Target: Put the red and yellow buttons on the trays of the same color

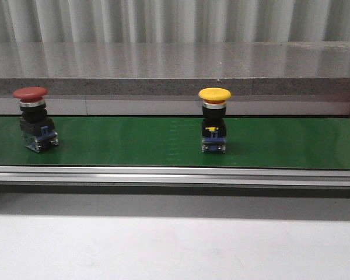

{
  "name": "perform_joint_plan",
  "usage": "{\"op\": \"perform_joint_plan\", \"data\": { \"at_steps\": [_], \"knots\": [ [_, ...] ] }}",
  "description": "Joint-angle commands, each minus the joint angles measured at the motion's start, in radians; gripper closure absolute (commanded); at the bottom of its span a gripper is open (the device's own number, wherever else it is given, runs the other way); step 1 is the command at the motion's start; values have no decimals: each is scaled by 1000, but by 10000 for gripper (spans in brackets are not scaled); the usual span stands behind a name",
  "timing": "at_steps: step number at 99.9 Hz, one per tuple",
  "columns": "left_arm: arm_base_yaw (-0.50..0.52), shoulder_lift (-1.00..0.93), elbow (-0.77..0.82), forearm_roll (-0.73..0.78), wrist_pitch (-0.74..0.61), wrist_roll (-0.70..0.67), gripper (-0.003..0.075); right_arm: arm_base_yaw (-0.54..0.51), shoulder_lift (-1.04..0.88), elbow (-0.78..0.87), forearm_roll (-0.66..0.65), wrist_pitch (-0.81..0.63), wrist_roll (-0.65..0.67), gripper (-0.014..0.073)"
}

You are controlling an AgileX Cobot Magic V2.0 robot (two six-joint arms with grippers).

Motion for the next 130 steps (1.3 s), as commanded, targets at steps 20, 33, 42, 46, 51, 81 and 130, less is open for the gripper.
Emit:
{"op": "perform_joint_plan", "data": {
  "at_steps": [20, 33, 42, 46, 51, 81, 130],
  "knots": [
    [-9, 2, -25, -21, -73, -3, 726, 79, 184, -157, 34, 46, -10, 43],
    [-9, 2, -25, -21, -73, -3, 726, 114, 283, -213, 81, 90, -10, 30],
    [-9, 2, -25, -21, -73, -3, 726, 145, 355, -263, 116, 107, -10, 30],
    [-9, 2, -25, -21, -73, -3, 726, 161, 392, -290, 126, 112, -10, 30],
    [-9, 2, -25, -21, -73, -3, 726, 181, 434, -323, 130, 116, -10, 30],
    [-9, 2, -25, -21, -73, -3, 726, 247, 693, -516, 136, 170, -10, 30],
    [-9, 2, -25, -21, -73, -3, 726, 246, 912, -683, 138, 252, -10, 291]
  ]
}}
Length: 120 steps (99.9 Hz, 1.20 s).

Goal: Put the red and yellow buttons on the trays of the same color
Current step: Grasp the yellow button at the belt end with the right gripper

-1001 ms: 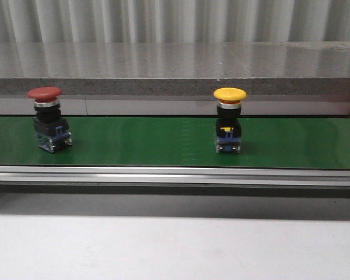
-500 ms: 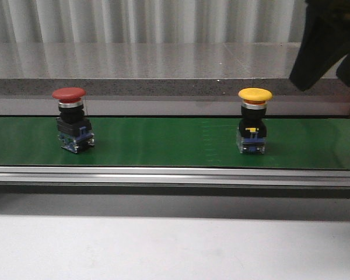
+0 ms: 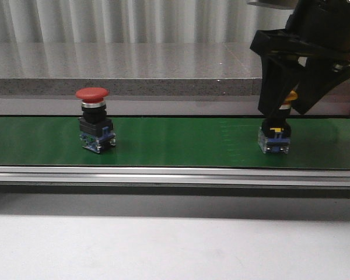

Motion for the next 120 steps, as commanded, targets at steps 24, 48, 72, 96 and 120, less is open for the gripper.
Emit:
{"op": "perform_joint_plan", "data": {
  "at_steps": [24, 48, 72, 96, 120],
  "knots": [
    [-9, 2, -25, -21, -73, -3, 726, -15, -71, -36, 16, 15, 2, 396],
    [-9, 2, -25, -21, -73, -3, 726, -142, -187, -17, -36, 23, 56, 398],
    [-9, 2, -25, -21, -73, -3, 726, -367, -256, 37, -146, 35, 149, 398],
    [-9, 2, -25, -21, -73, -3, 726, -607, -256, 93, -146, 11, 193, 398],
    [-9, 2, -25, -21, -73, -3, 726, -777, -252, 189, -146, -120, 245, 398]
  ]
}}
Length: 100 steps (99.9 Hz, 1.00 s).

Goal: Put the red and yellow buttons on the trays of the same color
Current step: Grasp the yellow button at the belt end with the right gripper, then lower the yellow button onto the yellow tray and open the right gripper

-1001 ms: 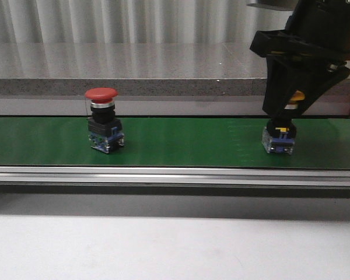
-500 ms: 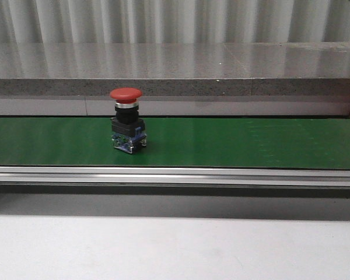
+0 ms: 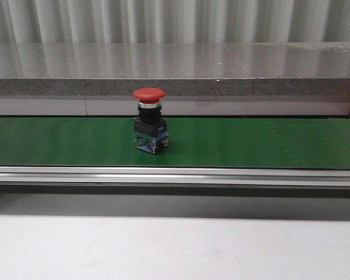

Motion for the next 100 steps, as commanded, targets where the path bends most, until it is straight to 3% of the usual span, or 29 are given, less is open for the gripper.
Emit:
{"op": "perform_joint_plan", "data": {
  "at_steps": [1, 29, 72, 79, 100],
  "knots": [
    [-9, 2, -25, -21, -73, -3, 726, -52, -33, 9, -5, -88, 11, 398],
    [-9, 2, -25, -21, -73, -3, 726, -130, 26, 51, -5, -226, 11, 398],
    [-9, 2, -25, -21, -73, -3, 726, -130, 178, 51, 25, -246, 12, 392],
    [-9, 2, -25, -21, -73, -3, 726, -130, 178, 50, 25, -246, 12, 335],
    [-9, 2, -25, -21, -73, -3, 726, -130, 178, 50, 25, -246, 12, 34]
  ]
}}
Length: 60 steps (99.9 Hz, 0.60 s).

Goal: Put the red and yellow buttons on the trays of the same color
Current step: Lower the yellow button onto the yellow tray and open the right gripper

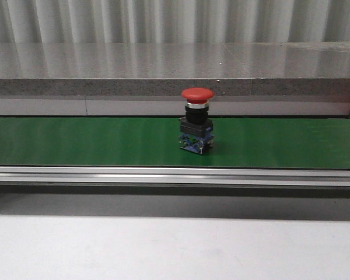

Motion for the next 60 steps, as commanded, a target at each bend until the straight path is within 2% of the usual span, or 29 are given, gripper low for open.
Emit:
{"op": "perform_joint_plan", "data": {
  "at_steps": [1, 7, 36, 60],
  "knots": [
    [-9, 2, -25, -21, -73, -3, 726, -7, -35, -25, 4, -34, -2, 22],
    [-9, 2, -25, -21, -73, -3, 726, -7, -45, -25, 4, -31, -2, -3],
    [-9, 2, -25, -21, -73, -3, 726, 20, -236, -25, -5, -17, -7, 1],
    [-9, 2, -25, -21, -73, -3, 726, 191, -434, -25, -27, 64, -13, -1]
  ]
}}
